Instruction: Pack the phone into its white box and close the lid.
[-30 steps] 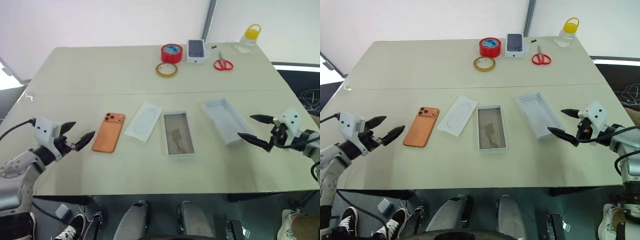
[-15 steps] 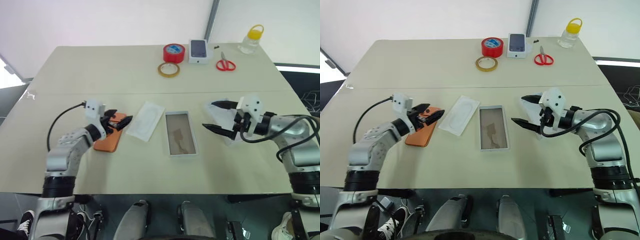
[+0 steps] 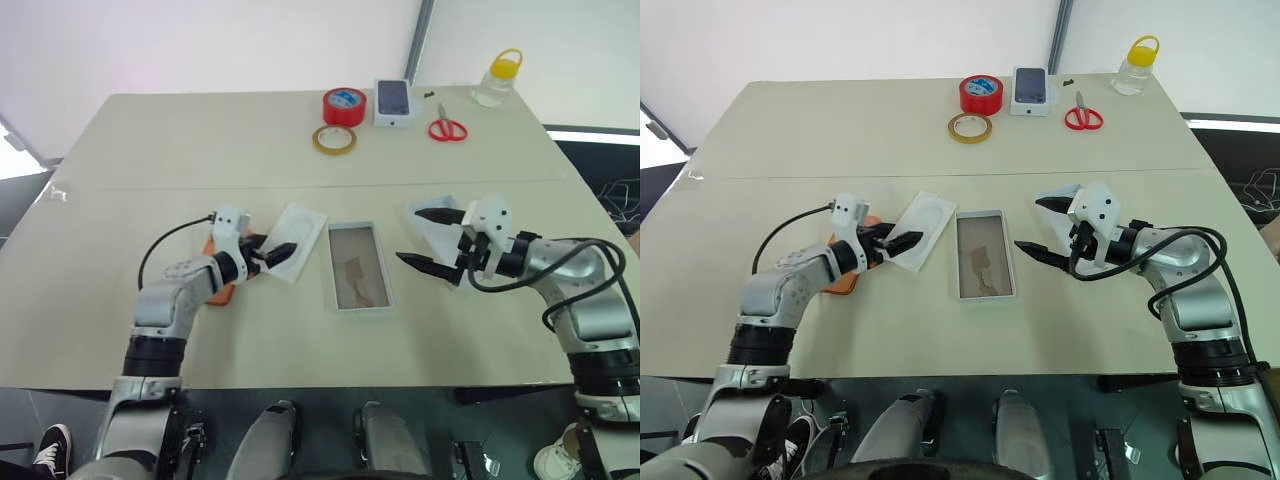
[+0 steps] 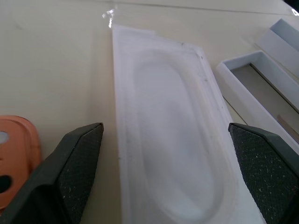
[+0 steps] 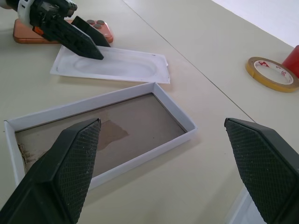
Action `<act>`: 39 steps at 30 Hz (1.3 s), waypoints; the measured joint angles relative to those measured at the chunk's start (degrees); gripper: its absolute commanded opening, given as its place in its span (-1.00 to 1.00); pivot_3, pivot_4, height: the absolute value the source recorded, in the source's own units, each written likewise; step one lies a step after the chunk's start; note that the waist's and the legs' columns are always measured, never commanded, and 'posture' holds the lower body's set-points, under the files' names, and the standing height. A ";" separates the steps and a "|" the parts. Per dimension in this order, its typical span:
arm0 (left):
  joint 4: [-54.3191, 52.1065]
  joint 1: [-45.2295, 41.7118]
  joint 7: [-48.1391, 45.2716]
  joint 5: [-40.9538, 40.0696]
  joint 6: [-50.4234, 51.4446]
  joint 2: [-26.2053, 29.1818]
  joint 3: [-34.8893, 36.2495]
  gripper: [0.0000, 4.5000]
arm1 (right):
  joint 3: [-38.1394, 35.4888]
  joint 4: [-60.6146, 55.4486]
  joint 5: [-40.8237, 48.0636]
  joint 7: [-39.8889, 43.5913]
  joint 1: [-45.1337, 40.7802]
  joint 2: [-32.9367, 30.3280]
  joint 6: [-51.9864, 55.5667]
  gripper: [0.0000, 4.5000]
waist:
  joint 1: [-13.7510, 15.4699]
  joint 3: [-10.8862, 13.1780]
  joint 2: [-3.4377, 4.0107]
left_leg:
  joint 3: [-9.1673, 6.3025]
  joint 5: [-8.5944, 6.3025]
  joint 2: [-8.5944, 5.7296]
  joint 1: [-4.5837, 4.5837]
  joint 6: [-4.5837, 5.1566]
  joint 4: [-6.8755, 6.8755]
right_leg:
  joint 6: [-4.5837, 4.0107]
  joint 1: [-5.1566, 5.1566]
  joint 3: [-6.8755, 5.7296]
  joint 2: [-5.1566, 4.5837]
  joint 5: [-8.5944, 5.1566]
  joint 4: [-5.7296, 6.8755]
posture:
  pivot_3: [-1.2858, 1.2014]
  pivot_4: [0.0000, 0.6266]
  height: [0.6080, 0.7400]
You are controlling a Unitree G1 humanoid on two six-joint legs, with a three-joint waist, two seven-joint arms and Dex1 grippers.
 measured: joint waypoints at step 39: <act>-2.56 -1.65 5.45 -5.62 19.44 -2.30 5.16 -0.99 | 10.89 -9.29 -3.08 5.52 6.88 -2.53 3.94 1.00 | 0.04 -0.07 0.02 | -0.02 -0.04 -0.05 0.08 0.04 0.11 | 0.08 0.16 -0.02 -0.05 -0.05 -0.01 | 0.03 -0.52 1.00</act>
